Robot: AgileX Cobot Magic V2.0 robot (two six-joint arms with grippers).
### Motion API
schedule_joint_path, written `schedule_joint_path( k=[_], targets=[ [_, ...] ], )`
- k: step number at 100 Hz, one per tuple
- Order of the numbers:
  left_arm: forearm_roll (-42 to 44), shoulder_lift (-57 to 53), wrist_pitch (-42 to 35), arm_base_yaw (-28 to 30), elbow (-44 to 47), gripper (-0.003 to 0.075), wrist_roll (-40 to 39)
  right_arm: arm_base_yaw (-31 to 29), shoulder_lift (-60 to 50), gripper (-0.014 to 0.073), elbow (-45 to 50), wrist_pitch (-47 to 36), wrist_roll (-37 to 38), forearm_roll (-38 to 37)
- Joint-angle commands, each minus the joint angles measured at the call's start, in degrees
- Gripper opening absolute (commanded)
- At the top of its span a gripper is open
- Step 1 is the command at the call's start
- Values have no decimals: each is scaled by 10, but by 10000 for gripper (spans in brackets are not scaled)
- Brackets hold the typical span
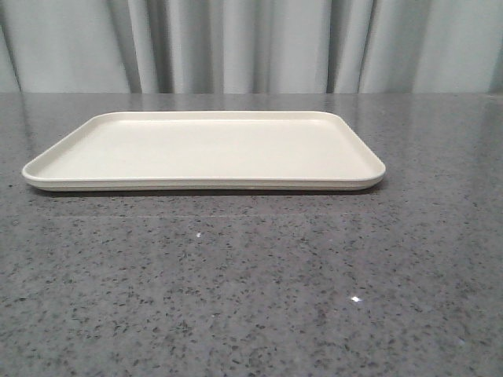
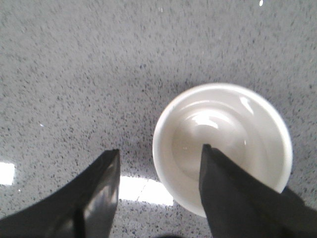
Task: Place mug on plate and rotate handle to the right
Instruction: 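Lower the open left gripper onto the white mug's rim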
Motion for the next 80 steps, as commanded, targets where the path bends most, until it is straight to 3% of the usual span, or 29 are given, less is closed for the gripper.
schedule_joint_path(
  k=[1,80],
  targets=[
    [0,-3,-33,1,2,367,0,-2,8,414,-19,-31,-3,4],
    [0,20,-86,1,57,368,0,-2,8,414,-19,-15,-3,4]
  ],
)
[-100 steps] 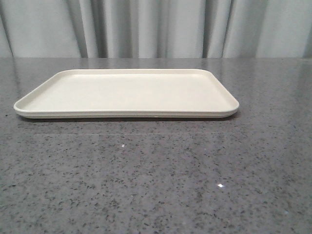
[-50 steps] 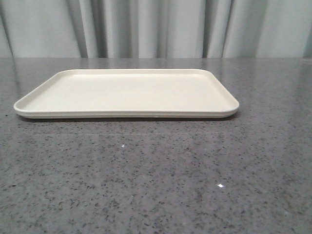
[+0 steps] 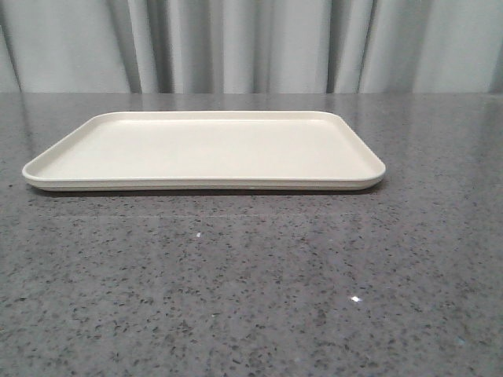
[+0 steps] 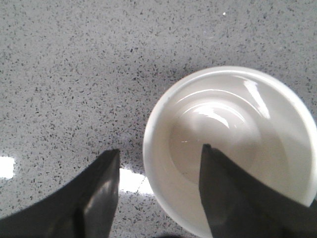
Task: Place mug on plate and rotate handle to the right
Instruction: 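Lower the open left gripper onto the white mug's rim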
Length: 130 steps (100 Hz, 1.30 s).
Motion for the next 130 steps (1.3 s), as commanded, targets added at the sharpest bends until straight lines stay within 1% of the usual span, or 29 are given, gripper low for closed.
schedule_joint_path(
  k=[1,43,62,98,103,107,122,130],
  targets=[
    [1,8,-28,1,-13,367,0,-2,8,414,-19,-28,-3,6],
    [2,21,-36,1,-13,367,1,-2,8,414,-19,-26,-3,6],
    [2,24,-36,1,6,367,1,-2,8,414,-16,-26,-3,6],
    [4,29,-59,1,17,362,1,-2,8,414,-16,-26,-3,6],
    [4,29,-62,1,18,333,1,-2,8,414,-16,-26,-3,6],
    [4,29,-62,1,19,291,1,-2,8,414,-16,-25,-3,6],
    [5,29,-69,1,35,84,1,-2,8,414,-16,-25,-3,6],
    [10,29,-82,1,45,-10,1,-2,8,414,-16,-25,-3,6]
  ],
)
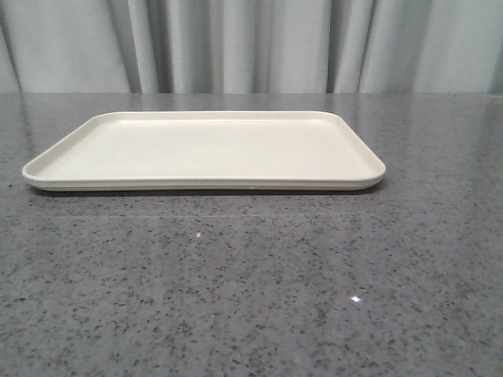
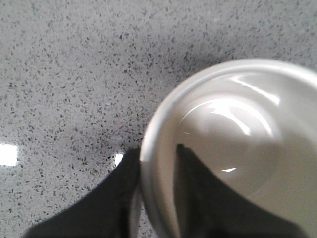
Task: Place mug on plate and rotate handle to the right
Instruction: 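Lower the open left gripper onto the white mug's rim, then close the left gripper on the rim and lift the mug over the tray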
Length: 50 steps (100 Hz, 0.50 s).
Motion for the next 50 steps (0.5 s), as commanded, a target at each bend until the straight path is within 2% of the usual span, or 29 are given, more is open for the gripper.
schedule_joint_path(
  k=[1,35,50],
  targets=[
    [7,-5,-32,1,-4,-18,1,-2,8,414,-16,-33,-3,7],
    [5,-5,-39,1,-5,-20,15,-2,8,414,-16,-33,-3,7],
    [-16,-5,-37,1,-41,-20,25,-2,8,414,-16,-32,-3,7]
  ],
)
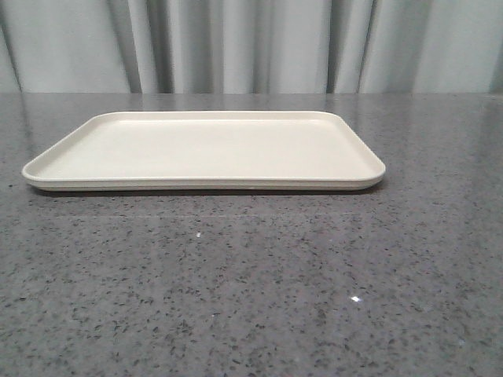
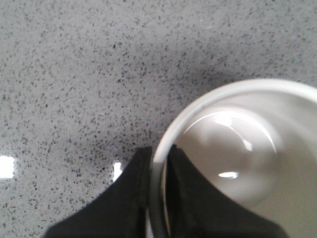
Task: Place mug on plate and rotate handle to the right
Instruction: 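Close the left gripper on the rim and lift the mug over the tray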
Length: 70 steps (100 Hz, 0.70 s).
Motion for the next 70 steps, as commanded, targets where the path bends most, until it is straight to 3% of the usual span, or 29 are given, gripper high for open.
schedule_joint_path(
  k=[1,42,70],
  targets=[
    [-8,-3,-19,1,-41,-20,11,-2,8,414,-16,-34,-3,7],
    [-96,-2,4,1,-228,-20,74,-2,8,414,-16,-19,-3,7],
    [-200,66,21,1,-329,-20,133,-2,8,414,-16,-10,-3,7]
  ],
)
